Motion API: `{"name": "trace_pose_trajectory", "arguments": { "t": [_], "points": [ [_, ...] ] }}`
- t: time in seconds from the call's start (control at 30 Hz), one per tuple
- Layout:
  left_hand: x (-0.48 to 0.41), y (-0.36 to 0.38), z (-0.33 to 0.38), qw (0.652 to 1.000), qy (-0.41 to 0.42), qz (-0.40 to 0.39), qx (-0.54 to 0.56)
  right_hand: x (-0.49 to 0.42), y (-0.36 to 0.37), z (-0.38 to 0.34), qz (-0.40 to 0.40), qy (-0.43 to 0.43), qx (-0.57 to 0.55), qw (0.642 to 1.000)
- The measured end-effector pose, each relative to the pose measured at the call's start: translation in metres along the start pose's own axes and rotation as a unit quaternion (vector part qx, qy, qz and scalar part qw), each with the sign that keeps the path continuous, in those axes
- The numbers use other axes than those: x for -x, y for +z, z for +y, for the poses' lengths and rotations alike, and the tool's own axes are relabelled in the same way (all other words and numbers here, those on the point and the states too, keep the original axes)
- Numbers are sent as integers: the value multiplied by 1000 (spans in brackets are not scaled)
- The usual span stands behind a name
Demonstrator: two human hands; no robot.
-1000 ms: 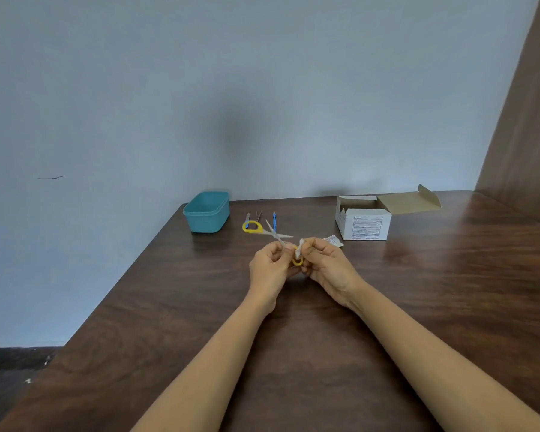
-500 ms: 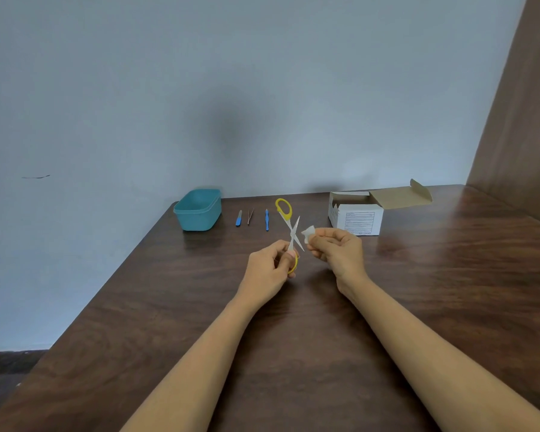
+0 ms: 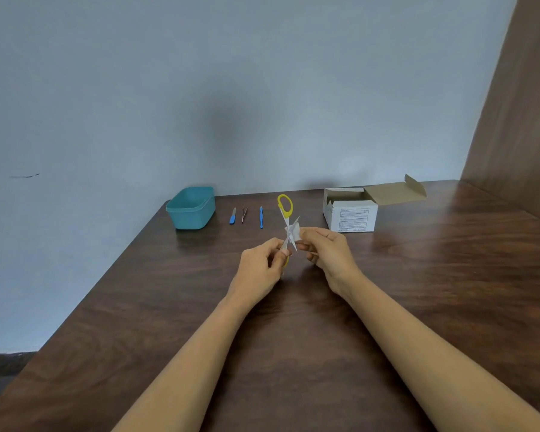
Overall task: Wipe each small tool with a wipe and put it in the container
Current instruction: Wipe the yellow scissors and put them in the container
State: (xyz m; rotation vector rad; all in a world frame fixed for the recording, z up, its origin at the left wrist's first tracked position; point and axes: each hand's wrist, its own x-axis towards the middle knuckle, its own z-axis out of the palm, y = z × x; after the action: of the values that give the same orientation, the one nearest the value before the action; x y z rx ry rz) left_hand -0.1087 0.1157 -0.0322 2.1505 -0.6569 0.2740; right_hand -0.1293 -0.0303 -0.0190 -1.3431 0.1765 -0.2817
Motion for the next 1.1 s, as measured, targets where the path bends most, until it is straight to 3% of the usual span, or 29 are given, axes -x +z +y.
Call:
{"name": "trace_pose_trajectory", "arguments": {
  "t": [0.3, 0.63, 0.83, 1.1],
  "points": [
    [-2, 2, -2, 999, 40, 10, -12, -5, -5, 3, -39, 2, -46, 998],
    [-2, 9, -2, 999, 52, 2, -16, -6, -1, 9, 21, -6, -48, 999],
    [-1, 16, 5, 999, 43, -4, -6, -7, 2, 9, 85, -8, -104, 991],
    [-1, 13, 0, 999, 38, 3, -11, -8, 4, 9, 67, 4, -16, 998]
  ]
}}
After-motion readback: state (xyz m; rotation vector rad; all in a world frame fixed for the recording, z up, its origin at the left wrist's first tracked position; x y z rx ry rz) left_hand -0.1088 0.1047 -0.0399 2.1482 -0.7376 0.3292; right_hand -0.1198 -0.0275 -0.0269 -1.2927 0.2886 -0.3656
